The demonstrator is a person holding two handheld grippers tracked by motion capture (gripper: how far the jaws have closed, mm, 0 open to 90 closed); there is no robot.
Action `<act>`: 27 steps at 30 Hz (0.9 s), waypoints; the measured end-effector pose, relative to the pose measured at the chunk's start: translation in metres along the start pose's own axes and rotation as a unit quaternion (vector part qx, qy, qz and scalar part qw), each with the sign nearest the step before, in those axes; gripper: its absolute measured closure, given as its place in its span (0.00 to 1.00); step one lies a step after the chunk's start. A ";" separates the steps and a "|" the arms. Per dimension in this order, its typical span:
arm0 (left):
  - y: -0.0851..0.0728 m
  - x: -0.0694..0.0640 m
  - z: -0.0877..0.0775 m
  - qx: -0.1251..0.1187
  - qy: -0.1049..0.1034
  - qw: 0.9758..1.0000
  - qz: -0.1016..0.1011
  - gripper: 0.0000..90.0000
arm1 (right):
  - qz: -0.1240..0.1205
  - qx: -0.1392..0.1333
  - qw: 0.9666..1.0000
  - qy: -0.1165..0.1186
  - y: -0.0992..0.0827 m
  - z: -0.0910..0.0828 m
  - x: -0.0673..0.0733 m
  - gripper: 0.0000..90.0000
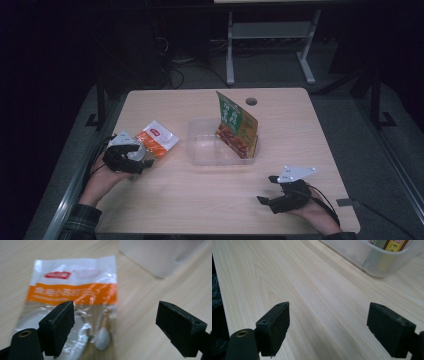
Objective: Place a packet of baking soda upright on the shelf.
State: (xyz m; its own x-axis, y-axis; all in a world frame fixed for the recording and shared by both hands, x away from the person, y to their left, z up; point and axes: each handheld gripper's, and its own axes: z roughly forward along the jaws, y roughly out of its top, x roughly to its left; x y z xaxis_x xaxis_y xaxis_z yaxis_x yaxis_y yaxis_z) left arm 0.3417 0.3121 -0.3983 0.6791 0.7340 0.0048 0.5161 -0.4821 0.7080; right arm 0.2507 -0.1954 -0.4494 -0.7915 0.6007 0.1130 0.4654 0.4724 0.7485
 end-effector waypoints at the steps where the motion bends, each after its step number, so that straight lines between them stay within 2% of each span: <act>1: 0.001 0.003 0.000 -0.001 0.002 1.000 -0.003 0.17 | -0.001 0.000 1.000 0.001 0.000 0.000 0.000 0.20; 4: 0.006 0.018 0.003 -0.008 0.015 1.000 -0.013 0.17 | 0.000 0.001 1.000 0.003 0.000 0.001 0.000 0.20; 8: 0.011 0.037 0.008 -0.001 0.031 0.999 -0.021 0.17 | 0.000 0.002 1.000 0.004 0.000 0.002 0.000 0.20; 10: 0.012 0.047 0.012 0.000 0.030 0.999 -0.031 0.19 | -0.002 0.002 1.000 0.003 0.000 0.002 -0.001 0.20; 13: 0.014 0.060 0.019 0.014 0.039 0.998 -0.038 0.22 | 0.001 0.000 1.000 0.003 0.000 0.001 -0.002 0.20; 14: 0.015 0.064 0.021 0.014 0.037 0.998 -0.043 0.22 | 0.001 -0.001 1.000 0.004 0.000 0.001 -0.002 0.20; 15: 0.015 0.069 0.025 0.023 0.033 0.998 -0.048 0.22 | 0.001 -0.001 1.000 0.004 0.000 0.001 -0.003 0.20; 17: 0.016 0.076 0.030 0.035 0.037 0.998 -0.047 0.24 | -0.003 0.002 1.000 0.003 0.000 0.002 -0.003 0.20; 21: 0.014 0.087 0.042 0.029 0.031 0.997 -0.059 0.29 | -0.002 0.000 1.000 0.003 0.000 0.002 -0.004 0.20; 25: 0.005 0.099 0.058 0.053 0.016 0.995 -0.077 0.29 | -0.001 0.003 1.000 0.004 0.000 0.002 -0.003 0.20; 27: 0.001 0.101 0.064 0.068 0.008 0.995 -0.074 0.29 | -0.001 0.005 1.000 0.004 0.000 0.003 -0.003 0.20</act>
State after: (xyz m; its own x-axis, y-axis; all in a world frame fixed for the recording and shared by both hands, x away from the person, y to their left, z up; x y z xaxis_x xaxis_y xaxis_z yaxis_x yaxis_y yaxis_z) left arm 0.4447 0.3552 -0.4425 0.5821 0.8091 -0.0804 0.6766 -0.4271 0.5999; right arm 0.2544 -0.1954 -0.4512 -0.7953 0.5946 0.1176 0.4681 0.4793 0.7424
